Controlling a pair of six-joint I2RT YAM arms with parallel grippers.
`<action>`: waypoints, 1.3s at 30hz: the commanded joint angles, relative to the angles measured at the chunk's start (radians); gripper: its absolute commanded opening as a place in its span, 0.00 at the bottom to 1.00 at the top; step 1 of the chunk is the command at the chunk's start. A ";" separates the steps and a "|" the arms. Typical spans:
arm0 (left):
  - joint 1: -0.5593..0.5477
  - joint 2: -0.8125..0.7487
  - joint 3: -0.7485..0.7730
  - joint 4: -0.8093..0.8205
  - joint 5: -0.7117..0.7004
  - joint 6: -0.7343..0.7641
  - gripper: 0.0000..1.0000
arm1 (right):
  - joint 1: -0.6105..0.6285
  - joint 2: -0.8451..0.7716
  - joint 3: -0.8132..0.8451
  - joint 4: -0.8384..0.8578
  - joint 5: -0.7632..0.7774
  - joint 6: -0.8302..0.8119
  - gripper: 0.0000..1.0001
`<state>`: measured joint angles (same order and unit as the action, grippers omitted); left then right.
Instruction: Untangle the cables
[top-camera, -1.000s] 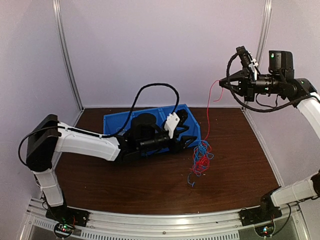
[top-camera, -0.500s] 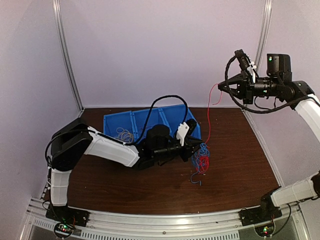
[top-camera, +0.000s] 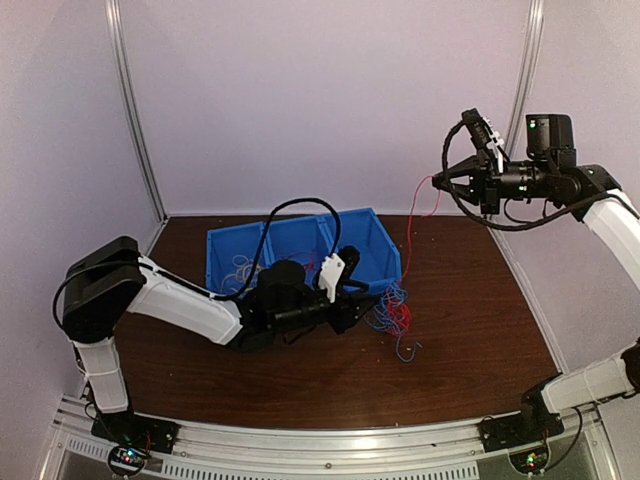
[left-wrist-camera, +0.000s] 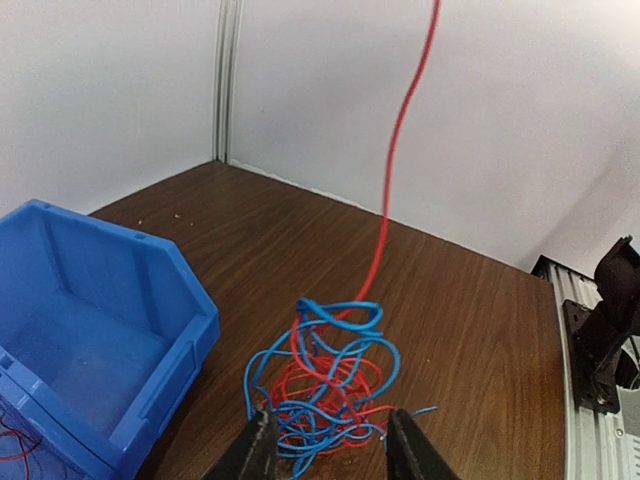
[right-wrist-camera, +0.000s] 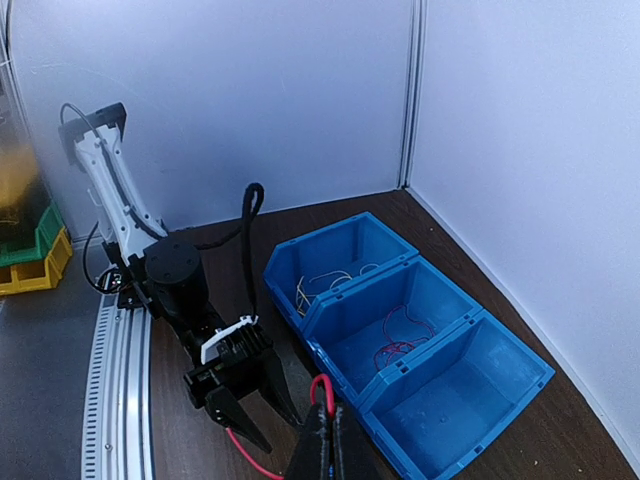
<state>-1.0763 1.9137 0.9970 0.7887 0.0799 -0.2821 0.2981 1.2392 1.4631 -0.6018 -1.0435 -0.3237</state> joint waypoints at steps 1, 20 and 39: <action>0.006 -0.064 -0.045 0.111 0.043 0.022 0.43 | 0.007 -0.002 -0.009 0.003 0.021 -0.020 0.00; -0.005 0.348 0.448 0.083 0.113 -0.009 0.26 | 0.000 0.044 0.172 -0.024 0.028 0.021 0.00; -0.008 0.380 0.250 0.142 0.103 -0.085 0.17 | -0.313 0.231 0.782 0.315 -0.182 0.461 0.00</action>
<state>-1.0801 2.2822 1.2633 0.8795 0.1757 -0.3511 0.0326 1.4429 2.2490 -0.4114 -1.1542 -0.0002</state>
